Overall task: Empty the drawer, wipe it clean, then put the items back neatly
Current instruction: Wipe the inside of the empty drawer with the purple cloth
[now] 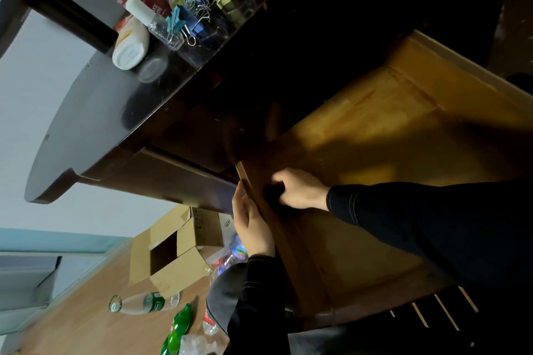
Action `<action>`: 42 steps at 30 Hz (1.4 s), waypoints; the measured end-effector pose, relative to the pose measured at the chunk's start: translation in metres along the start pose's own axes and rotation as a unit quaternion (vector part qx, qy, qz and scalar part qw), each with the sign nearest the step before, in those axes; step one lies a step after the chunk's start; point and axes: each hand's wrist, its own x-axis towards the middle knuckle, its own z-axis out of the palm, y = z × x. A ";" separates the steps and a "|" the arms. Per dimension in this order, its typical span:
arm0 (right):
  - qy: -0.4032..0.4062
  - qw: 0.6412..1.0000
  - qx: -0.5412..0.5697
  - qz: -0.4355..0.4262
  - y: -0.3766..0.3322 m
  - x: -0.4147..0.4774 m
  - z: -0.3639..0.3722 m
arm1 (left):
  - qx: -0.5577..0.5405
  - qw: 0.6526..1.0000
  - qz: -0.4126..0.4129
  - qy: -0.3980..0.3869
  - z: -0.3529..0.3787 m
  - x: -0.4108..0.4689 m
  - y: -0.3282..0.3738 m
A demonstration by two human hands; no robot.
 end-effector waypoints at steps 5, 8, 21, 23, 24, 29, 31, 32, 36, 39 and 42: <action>0.069 0.994 0.073 -0.053 -0.010 -0.004 0.007 | -0.007 1.000 0.008 0.003 0.000 0.000 0.002; -0.007 0.999 0.030 0.013 0.006 -0.013 0.009 | -0.006 1.000 0.002 0.007 0.000 -0.001 0.003; -0.036 0.999 0.024 0.025 -0.008 -0.011 -0.001 | 0.009 1.000 0.008 0.010 0.000 -0.002 0.005; 0.012 0.999 0.024 -0.023 -0.019 -0.010 -0.001 | 0.008 1.000 0.009 0.007 0.000 -0.001 0.004; 0.032 0.998 0.029 -0.038 -0.021 -0.010 0.002 | 0.007 1.000 0.010 0.006 0.000 -0.001 0.004; 0.020 0.999 0.025 0.043 0.001 -0.029 0.023 | 0.009 1.000 0.007 0.012 0.000 -0.003 0.006; -0.015 0.997 0.020 0.075 0.003 -0.025 0.020 | 0.008 1.000 0.008 0.015 0.000 -0.003 0.006; -0.016 0.997 0.037 0.060 0.000 -0.021 0.018 | 0.007 1.000 0.006 0.014 0.000 -0.003 0.007; 0.046 0.997 0.056 -0.012 -0.010 -0.016 0.017 | 0.003 1.000 0.005 0.007 0.000 -0.004 0.008; -0.008 0.999 0.041 0.023 -0.001 -0.024 0.018 | 0.010 1.000 0.009 0.007 0.000 -0.003 0.007; -0.067 0.995 0.027 0.069 -0.001 -0.020 0.008 | 0.007 1.000 0.011 0.009 0.000 -0.004 0.006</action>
